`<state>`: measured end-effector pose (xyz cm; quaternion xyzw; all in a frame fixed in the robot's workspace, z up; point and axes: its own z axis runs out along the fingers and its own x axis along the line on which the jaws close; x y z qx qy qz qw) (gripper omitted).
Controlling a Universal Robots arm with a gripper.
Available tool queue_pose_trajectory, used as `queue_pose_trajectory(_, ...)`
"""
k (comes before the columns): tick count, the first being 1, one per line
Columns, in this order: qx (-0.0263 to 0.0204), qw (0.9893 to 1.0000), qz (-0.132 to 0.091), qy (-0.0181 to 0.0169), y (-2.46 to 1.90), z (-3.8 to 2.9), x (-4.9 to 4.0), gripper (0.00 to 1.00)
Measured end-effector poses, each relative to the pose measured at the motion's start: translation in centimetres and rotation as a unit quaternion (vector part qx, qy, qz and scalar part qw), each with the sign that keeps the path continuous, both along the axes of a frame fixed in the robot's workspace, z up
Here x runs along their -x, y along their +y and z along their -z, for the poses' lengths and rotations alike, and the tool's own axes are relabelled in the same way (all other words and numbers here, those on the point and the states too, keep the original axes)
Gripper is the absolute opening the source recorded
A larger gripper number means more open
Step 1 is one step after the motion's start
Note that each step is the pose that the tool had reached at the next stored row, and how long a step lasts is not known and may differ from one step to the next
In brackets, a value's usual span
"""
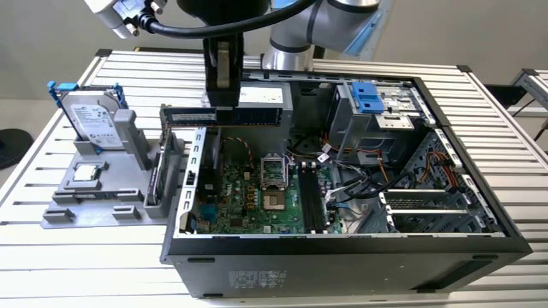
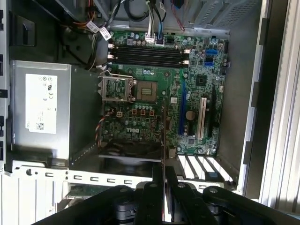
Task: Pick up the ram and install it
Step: 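Pick up the ram and move it above insertion slot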
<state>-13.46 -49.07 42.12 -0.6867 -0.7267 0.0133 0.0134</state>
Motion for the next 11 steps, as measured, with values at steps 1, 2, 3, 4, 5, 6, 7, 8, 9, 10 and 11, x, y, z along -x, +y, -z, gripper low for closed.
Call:
queue_pose_trajectory(1,0.0000,1.0000,0.000,0.0000,0.00,0.00,-0.15,0.00)
queue_pose_trajectory(2,0.0000,1.0000,0.000,0.0001,0.00,0.00,-0.28,0.00)
queue_pose_trajectory(3,0.0000,1.0000,0.000,0.0001,0.00,0.00,-0.42,0.00)
queue_pose_trajectory(4,0.0000,1.0000,0.000,0.0001,0.00,0.00,-0.56,0.00)
queue_pose_trajectory(5,0.0000,1.0000,0.000,0.0001,0.00,0.00,-0.69,0.00)
queue_pose_trajectory(6,0.0000,1.0000,0.000,0.0002,0.00,0.00,-0.82,0.00)
queue_pose_trajectory(7,0.0000,1.0000,0.000,0.0002,0.00,0.00,-0.95,0.00)
queue_pose_trajectory(8,0.0000,1.0000,0.000,0.0002,0.00,0.00,-1.08,0.00)
queue_pose_trajectory(9,0.0000,1.0000,0.000,0.0002,0.00,0.00,-1.21,0.00)
queue_pose_trajectory(10,0.0000,1.0000,0.000,0.0002,0.00,0.00,-1.34,0.00)
queue_pose_trajectory(11,0.0000,1.0000,0.000,0.0002,0.00,0.00,-1.46,0.00)
